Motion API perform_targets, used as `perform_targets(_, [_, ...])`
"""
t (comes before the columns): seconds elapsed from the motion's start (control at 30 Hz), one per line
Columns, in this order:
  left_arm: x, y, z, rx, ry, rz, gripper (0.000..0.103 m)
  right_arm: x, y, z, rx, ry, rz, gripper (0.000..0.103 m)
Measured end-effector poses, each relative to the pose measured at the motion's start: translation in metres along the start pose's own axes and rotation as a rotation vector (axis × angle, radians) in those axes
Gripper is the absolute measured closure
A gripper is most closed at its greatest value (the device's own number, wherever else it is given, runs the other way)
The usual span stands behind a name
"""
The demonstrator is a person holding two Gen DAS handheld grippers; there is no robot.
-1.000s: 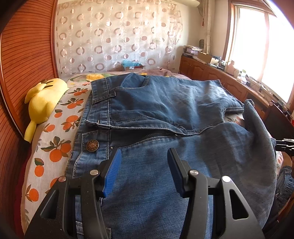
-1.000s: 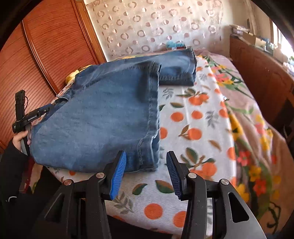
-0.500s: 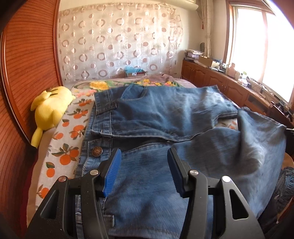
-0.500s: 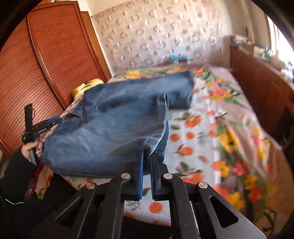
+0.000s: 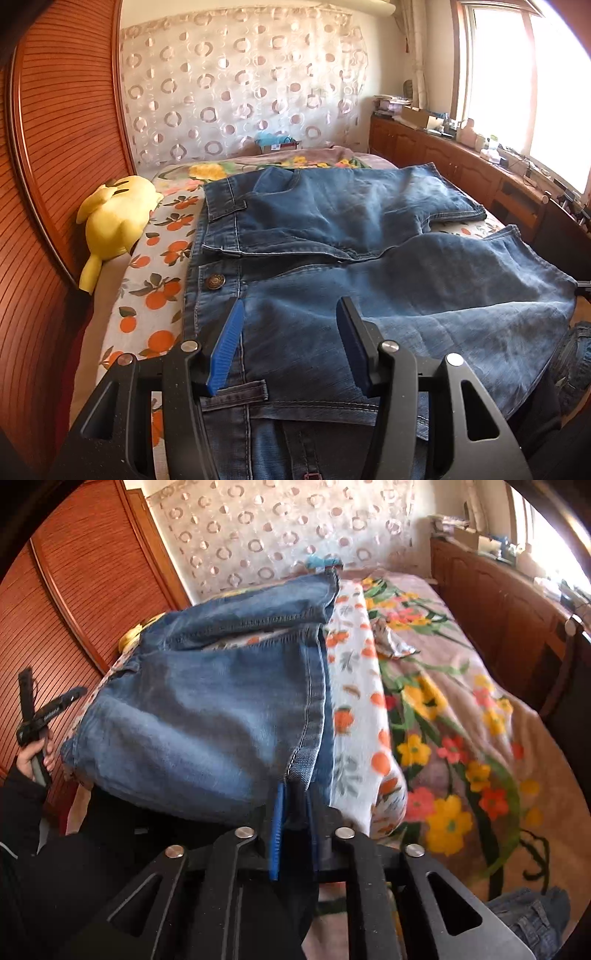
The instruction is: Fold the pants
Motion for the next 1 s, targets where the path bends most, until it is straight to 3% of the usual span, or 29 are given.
perform_targets(0.23, [0.005, -0.002, -0.001, 0.012, -0.028, -0.005, 0.05, 0.003, 0.015, -0.029, 0.059, 0.041, 0.1, 0.082])
perform_targets(0.4, [-0.018, -0.003, 0.011, 0.0, 0.016, -0.038, 0.05, 0.009, -0.015, -0.053, 0.079, 0.042, 0.088, 0.059])
perform_targets(0.63, [-0.054, -0.012, 0.034, -0.071, 0.071, -0.065, 0.05, 0.022, -0.099, -0.089, 0.084, 0.021, 0.033, 0.058])
perform_targets(0.8, [-0.056, -0.018, 0.051, -0.11, 0.086, -0.048, 0.05, 0.022, -0.143, -0.103, 0.002, 0.053, 0.019, 0.058])
perform_targets(1.0, [-0.056, -0.016, 0.054, -0.098, 0.078, -0.044, 0.05, 0.023, -0.168, -0.107, -0.083, 0.08, 0.029, 0.058])
Point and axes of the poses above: each gripper's, at about its wrist camera, not at the fingertips, and y roughly against the way its jaws point, x to its right, z to its underside, the point moved 4 cm from there along -y, roughly the way its jaws point, and after that the axes turned 10 degrees about y, right-handed, at the moved point
